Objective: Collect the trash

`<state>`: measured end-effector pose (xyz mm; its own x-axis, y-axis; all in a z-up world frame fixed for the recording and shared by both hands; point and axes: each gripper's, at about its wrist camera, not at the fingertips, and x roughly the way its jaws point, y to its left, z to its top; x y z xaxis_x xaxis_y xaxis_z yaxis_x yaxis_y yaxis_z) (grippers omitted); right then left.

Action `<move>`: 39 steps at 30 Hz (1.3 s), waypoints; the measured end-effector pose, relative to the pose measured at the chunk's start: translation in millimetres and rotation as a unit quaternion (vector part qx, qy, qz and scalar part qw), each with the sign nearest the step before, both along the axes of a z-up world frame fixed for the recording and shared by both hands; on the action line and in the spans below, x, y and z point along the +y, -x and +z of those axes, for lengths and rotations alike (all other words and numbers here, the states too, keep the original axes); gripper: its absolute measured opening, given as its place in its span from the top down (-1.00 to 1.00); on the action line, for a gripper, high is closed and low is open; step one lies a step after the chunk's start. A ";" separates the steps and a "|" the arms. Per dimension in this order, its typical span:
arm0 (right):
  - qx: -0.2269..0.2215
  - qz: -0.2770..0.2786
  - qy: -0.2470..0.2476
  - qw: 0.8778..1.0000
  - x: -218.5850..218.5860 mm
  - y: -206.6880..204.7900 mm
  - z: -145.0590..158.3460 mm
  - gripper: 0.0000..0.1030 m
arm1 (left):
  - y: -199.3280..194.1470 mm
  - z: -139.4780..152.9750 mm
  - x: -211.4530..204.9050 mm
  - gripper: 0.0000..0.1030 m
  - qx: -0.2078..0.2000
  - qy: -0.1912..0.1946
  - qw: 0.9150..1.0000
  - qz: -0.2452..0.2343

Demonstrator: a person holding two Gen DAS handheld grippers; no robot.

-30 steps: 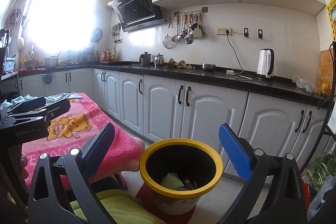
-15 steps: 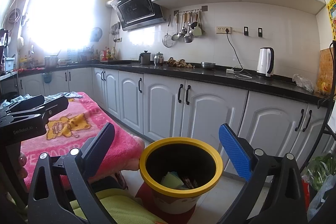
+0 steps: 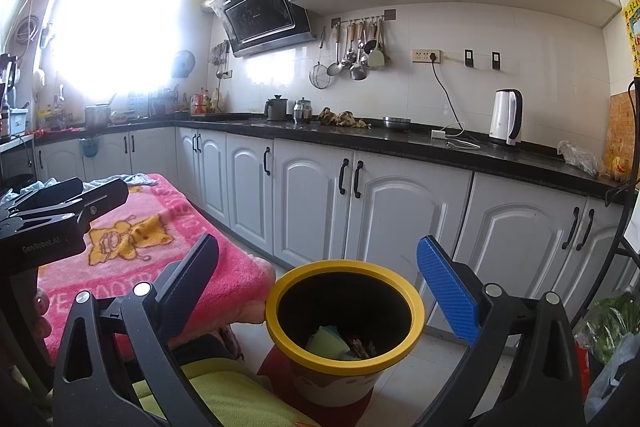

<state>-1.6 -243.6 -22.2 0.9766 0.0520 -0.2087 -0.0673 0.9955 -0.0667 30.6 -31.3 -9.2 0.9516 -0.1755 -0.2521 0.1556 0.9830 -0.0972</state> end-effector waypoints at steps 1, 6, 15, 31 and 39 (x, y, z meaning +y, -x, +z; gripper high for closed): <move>0.000 0.000 0.000 1.000 -0.2 0.0 0.1 -0.88 | 0.0 0.0 -0.2 -0.79 0.000 0.000 1.000 0.000; 0.002 -0.001 0.000 1.000 0.7 -0.4 -4.0 -0.88 | 0.1 2.9 0.4 -0.79 -0.003 0.000 1.000 0.000; 0.003 -0.002 0.000 1.000 0.8 0.4 -7.2 -0.88 | 0.5 3.1 0.4 -0.79 -0.003 0.000 1.000 0.000; 0.003 -0.003 -0.001 1.000 0.9 -0.3 -6.2 -0.88 | 0.7 3.6 0.4 -0.79 -0.003 0.000 1.000 0.001; 0.003 -0.004 0.000 1.000 0.2 -1.1 -5.3 -0.88 | 0.5 5.2 2.0 -0.79 -0.005 -0.001 1.000 0.002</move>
